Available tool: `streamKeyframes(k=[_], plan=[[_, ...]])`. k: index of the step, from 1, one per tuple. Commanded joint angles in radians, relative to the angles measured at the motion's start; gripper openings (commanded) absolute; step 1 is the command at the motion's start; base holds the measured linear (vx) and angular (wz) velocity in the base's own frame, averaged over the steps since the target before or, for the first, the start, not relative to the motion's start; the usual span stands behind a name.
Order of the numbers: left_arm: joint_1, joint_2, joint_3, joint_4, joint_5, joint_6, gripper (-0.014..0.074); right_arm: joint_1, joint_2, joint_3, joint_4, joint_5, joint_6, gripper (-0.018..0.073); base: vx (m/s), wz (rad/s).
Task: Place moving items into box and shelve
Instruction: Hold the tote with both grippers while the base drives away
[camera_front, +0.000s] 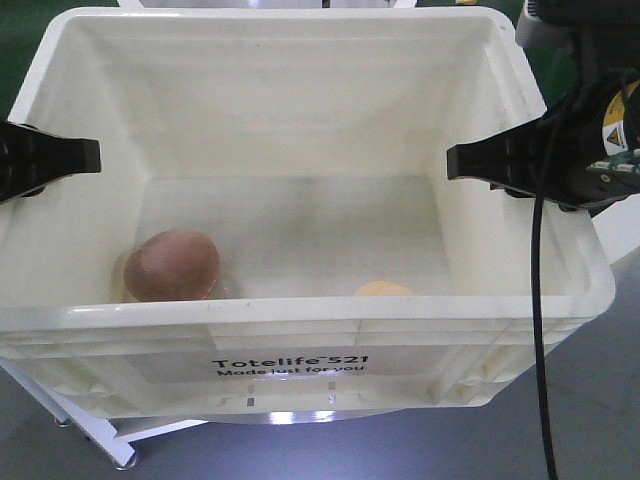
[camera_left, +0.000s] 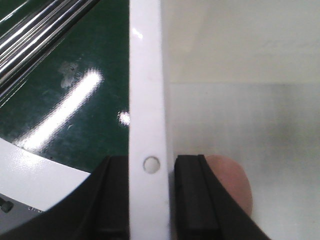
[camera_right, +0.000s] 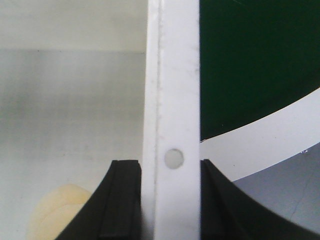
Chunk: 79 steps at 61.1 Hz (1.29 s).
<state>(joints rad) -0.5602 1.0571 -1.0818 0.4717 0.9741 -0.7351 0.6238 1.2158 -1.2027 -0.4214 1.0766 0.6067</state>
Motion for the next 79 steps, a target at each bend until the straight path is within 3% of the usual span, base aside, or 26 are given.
streamKeyframes(k=[1, 79], plan=[[-0.003, -0.027, -0.040, 0.094, -0.097, -0.008, 0.0095, -0.004, -0.038, -0.041, -0.077, -0.070, 0.006, 0.0085, 0.00, 0.00], [-0.003, -0.027, -0.040, 0.094, -0.098, -0.008, 0.0095, -0.004, -0.038, -0.041, -0.076, -0.070, 0.006, 0.0085, -0.01, 0.04]])
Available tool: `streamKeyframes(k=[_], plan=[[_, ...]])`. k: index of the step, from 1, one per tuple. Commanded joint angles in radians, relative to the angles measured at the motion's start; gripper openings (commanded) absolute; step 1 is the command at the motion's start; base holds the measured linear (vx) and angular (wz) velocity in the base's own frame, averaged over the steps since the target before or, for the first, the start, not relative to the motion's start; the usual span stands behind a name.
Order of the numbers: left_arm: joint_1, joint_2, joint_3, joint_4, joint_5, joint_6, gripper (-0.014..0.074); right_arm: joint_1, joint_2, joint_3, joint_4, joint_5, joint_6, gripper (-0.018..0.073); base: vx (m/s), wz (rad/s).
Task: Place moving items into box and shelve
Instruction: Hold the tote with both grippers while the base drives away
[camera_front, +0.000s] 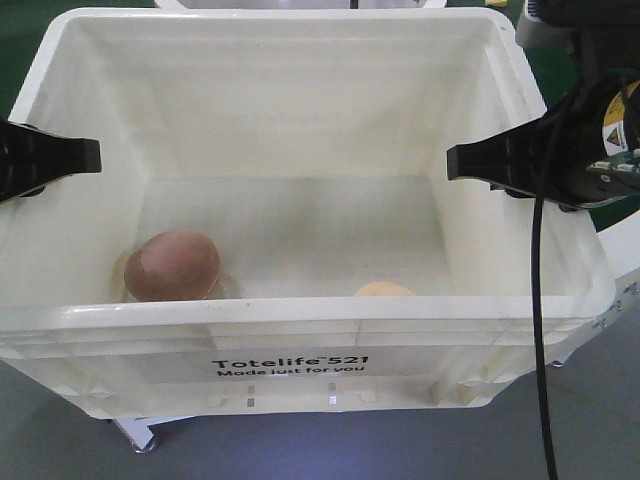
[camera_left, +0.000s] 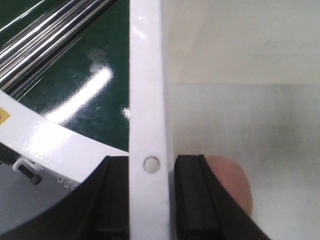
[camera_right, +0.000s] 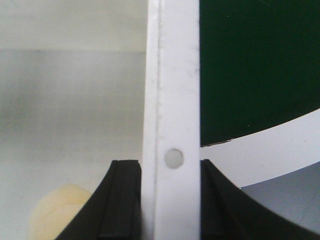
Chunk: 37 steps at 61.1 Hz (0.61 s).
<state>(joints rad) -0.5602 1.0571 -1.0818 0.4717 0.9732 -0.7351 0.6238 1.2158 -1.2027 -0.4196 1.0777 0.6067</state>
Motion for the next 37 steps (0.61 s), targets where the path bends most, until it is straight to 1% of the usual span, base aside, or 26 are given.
streamKeyframes(k=[1, 22, 37], plan=[[-0.003, -0.027, -0.040, 0.094, -0.097, -0.008, 0.0095, -0.004, -0.038, -0.041, -0.078, -0.071, 0.006, 0.0085, -0.06, 0.22], [-0.003, -0.027, -0.040, 0.094, -0.097, -0.008, 0.0095, -0.004, -0.038, -0.041, -0.078, -0.071, 0.006, 0.0085, -0.06, 0.26], [-0.003, -0.027, -0.040, 0.094, -0.097, -0.008, 0.0095, -0.004, -0.038, -0.041, -0.078, -0.071, 0.006, 0.0085, -0.06, 0.38]])
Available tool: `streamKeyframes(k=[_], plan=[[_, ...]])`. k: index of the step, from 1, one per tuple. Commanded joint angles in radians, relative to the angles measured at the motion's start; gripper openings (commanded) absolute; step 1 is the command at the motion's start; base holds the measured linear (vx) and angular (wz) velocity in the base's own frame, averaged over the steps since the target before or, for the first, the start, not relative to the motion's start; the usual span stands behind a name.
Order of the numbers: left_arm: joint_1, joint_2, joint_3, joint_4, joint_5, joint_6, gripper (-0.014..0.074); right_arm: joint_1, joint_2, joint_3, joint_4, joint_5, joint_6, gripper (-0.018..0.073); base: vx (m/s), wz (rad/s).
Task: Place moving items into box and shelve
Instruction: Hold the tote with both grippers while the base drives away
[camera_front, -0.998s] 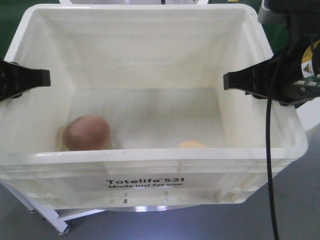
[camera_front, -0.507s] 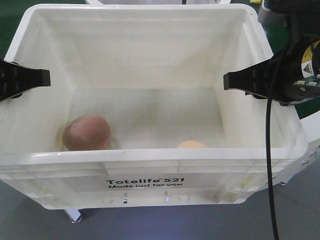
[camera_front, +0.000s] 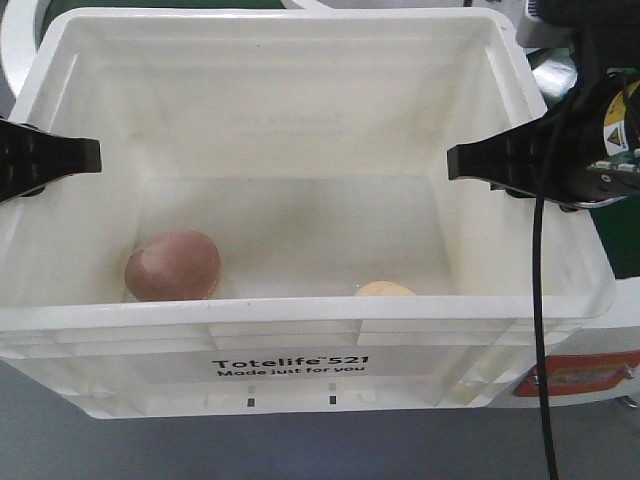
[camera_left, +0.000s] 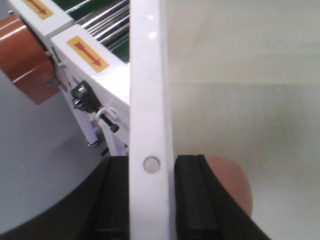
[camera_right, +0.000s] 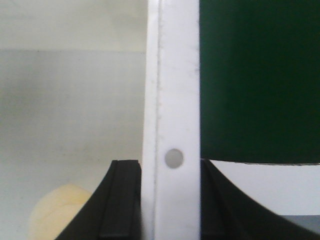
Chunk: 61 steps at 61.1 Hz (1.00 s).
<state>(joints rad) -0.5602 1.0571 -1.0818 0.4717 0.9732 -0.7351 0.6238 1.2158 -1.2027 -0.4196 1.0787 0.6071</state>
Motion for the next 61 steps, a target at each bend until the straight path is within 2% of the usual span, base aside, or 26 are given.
streamKeyframes(k=[1, 61], plan=[[-0.003, -0.027, -0.040, 0.094, -0.097, -0.008, 0.0095, -0.004, -0.038, -0.041, -0.078, -0.072, 0.005, 0.0085, -0.07, 0.44], [-0.003, -0.027, -0.040, 0.094, -0.097, -0.008, 0.0095, -0.004, -0.038, -0.041, -0.078, -0.072, 0.005, 0.0085, -0.07, 0.52]])
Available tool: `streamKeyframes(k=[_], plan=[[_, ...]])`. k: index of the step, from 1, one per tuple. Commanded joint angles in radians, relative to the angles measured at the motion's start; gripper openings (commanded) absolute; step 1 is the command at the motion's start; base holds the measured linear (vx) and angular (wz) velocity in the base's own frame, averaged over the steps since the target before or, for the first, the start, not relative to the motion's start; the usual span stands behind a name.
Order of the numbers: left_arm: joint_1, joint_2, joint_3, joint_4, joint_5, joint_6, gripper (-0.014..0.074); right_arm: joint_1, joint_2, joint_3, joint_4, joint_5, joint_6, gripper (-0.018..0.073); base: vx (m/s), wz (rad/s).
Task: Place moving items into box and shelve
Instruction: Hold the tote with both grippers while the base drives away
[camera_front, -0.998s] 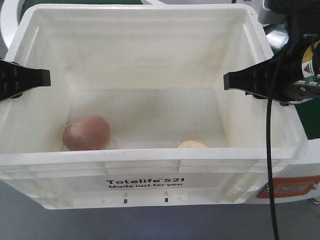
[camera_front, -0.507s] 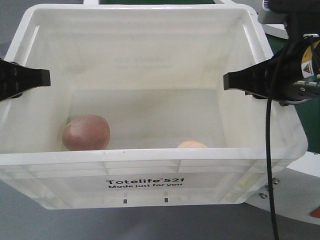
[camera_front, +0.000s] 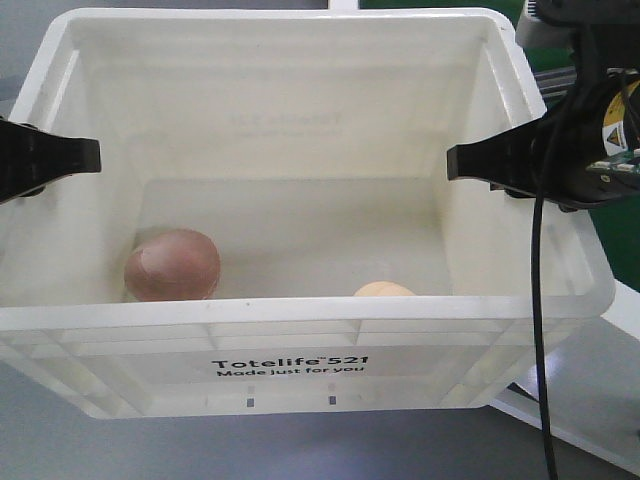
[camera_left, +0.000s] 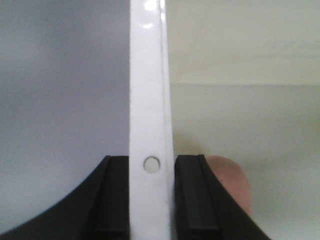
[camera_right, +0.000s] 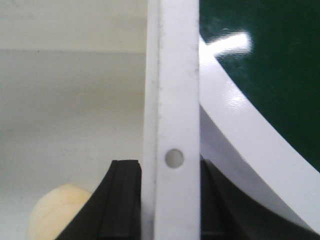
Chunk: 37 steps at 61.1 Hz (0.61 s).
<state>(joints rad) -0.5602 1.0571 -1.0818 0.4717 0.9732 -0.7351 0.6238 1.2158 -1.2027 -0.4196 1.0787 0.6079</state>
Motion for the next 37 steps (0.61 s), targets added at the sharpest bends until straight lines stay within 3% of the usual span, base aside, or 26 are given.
streamKeyframes(k=[1, 37], plan=[[-0.003, -0.027, -0.040, 0.094, -0.097, -0.008, 0.0095, -0.004, -0.038, -0.041, -0.078, -0.072, 0.004, 0.0085, -0.06, 0.55], [-0.003, -0.027, -0.040, 0.094, -0.097, -0.008, 0.0095, -0.004, -0.038, -0.041, -0.078, -0.072, 0.004, 0.0085, -0.08, 0.54]])
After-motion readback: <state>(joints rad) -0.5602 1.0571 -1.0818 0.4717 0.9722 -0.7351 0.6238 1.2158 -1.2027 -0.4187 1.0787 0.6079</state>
